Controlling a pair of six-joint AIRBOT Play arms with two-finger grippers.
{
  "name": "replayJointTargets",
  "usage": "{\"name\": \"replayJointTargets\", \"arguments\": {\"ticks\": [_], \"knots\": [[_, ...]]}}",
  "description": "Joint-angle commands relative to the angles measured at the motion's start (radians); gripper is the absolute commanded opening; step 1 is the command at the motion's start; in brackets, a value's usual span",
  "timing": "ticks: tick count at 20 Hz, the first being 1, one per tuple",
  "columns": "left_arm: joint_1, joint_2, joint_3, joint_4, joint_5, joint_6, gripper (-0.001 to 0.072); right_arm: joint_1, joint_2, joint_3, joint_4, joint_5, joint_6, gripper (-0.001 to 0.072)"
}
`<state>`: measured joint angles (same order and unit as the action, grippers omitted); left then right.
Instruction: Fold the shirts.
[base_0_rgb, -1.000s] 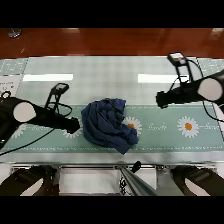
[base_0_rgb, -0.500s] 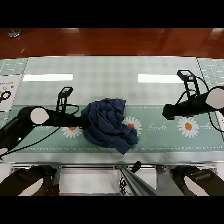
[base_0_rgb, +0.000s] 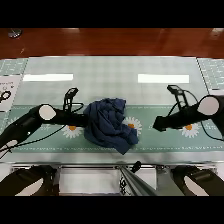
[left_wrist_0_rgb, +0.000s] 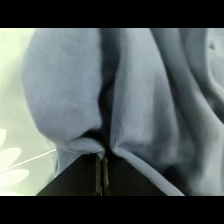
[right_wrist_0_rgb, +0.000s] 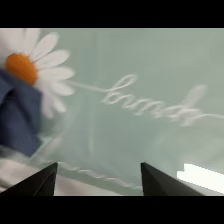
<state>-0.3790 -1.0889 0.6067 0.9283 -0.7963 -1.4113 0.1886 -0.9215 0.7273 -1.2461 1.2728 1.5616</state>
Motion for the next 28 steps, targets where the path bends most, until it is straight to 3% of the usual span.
{"name": "replayJointTargets", "arguments": {"ticks": [1,3,5,11,16,17,18,19,20,23,28], "knots": [[0.001,0.051,0.001,-0.009,0.000,0.016,0.0019,0.000,0.001,-0.163,0.311,-0.185,-0.070,0.0595],[0.001,0.084,0.001,-0.009,0.000,0.016,0.0019,0.000,0.000,-0.258,0.435,-0.298,-0.071,0.0595],[0.000,0.109,0.001,-0.009,0.000,0.016,0.0019,0.000,0.000,-0.317,0.509,-0.316,-0.102,0.0593],[0.000,0.117,0.001,-0.009,-0.008,0.015,0.0019,0.019,-0.065,-0.342,0.526,-0.366,-0.099,0.0591],[0.001,0.117,0.001,-0.009,-0.029,0.016,0.0019,0.255,-0.190,-0.342,0.575,-0.474,-0.099,0.0575],[0.000,0.117,0.001,-0.009,-0.032,0.016,0.0019,0.282,-0.203,-0.342,0.585,-0.506,-0.091,0.0550],[0.000,0.117,0.001,-0.009,-0.032,0.016,0.0019,0.300,-0.212,-0.342,0.604,-0.546,-0.076,0.0354],[0.001,0.117,0.002,-0.001,-0.031,0.016,0.0019,0.310,-0.214,-0.342,0.640,-0.576,-0.066,0.0089],[0.000,0.121,0.014,0.033,-0.043,0.016,0.0018,0.312,-0.210,-0.340,0.695,-0.584,-0.078,0.0038],[0.005,0.180,0.143,0.241,-0.131,0.010,0.0018,0.312,-0.117,-0.275,0.655,-0.531,-0.120,0.0036],[0.097,0.363,0.509,0.397,-0.154,-0.052,0.0018,0.241,0.220,0.018,0.363,-0.351,0.057,0.0036]]}}
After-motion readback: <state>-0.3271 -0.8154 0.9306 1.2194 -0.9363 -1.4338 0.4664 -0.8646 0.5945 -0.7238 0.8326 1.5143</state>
